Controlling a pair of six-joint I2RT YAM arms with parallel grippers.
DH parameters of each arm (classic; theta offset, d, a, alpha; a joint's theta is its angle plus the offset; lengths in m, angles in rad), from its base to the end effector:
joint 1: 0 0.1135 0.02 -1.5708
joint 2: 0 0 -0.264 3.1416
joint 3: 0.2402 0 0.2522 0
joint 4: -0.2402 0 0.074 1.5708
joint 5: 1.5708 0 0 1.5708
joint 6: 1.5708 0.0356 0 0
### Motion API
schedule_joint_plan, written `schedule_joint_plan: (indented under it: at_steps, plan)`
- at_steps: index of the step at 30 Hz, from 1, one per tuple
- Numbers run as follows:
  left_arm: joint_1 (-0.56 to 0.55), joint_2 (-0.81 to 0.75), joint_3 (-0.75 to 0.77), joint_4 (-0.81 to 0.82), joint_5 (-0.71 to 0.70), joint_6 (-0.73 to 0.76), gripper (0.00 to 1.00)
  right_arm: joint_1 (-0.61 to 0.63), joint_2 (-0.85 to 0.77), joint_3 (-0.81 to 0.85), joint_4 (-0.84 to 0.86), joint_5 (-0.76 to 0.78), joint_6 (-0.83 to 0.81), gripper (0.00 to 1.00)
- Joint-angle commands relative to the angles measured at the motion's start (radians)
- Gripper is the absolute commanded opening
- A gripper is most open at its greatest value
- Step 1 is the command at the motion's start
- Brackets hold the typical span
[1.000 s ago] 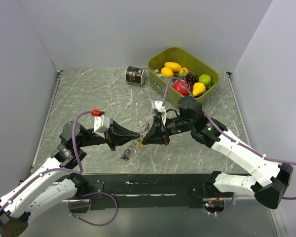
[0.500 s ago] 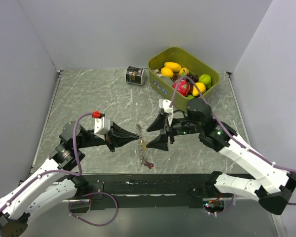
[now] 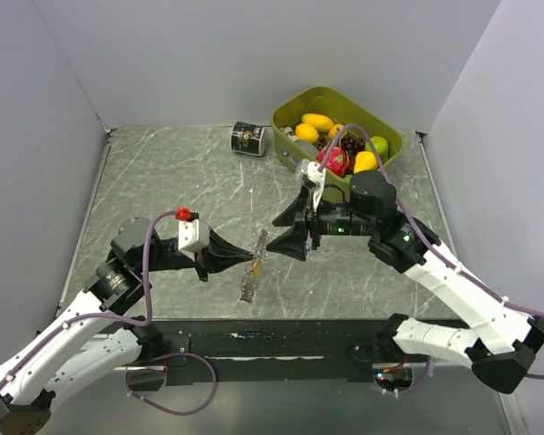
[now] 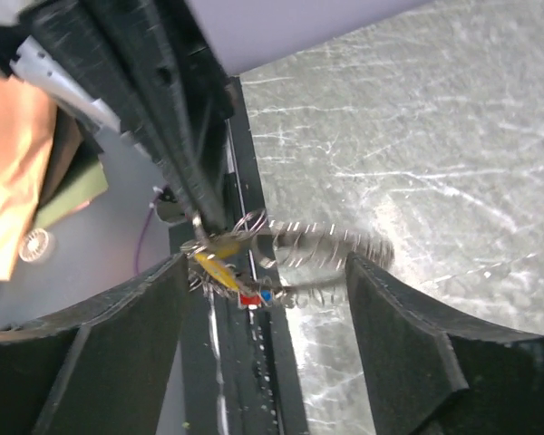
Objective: Put the keys on the keyring
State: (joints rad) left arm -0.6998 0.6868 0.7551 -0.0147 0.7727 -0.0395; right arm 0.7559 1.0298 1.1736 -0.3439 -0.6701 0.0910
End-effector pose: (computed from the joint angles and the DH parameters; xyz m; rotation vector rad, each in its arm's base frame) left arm 0.1029 -0.1192 0.3628 1.1092 1.2256 -1.1553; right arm 0.1433 0.1654 0.4140 -1.0811 1.5476 1.1863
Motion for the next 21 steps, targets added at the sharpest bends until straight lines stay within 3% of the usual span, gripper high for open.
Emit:
schedule_joint_plan:
  at_steps: [1,9,15,21]
  plan:
    - [-0.004,-0.021,0.066,-0.021,0.031,0.069,0.01,-0.004,0.027,0.05,0.011,0.067,0.111,0.73]
    - [-0.004,-0.033,0.059,-0.008,0.02,0.058,0.01,-0.055,-0.003,-0.023,0.065,0.089,0.344,0.68]
    - [-0.004,-0.044,0.043,0.007,-0.01,0.055,0.01,-0.116,-0.054,-0.153,0.259,-0.008,0.617,0.66]
    - [-0.003,-0.039,0.047,0.033,-0.016,0.059,0.01,-0.127,-0.01,-0.256,0.474,-0.112,0.858,0.57]
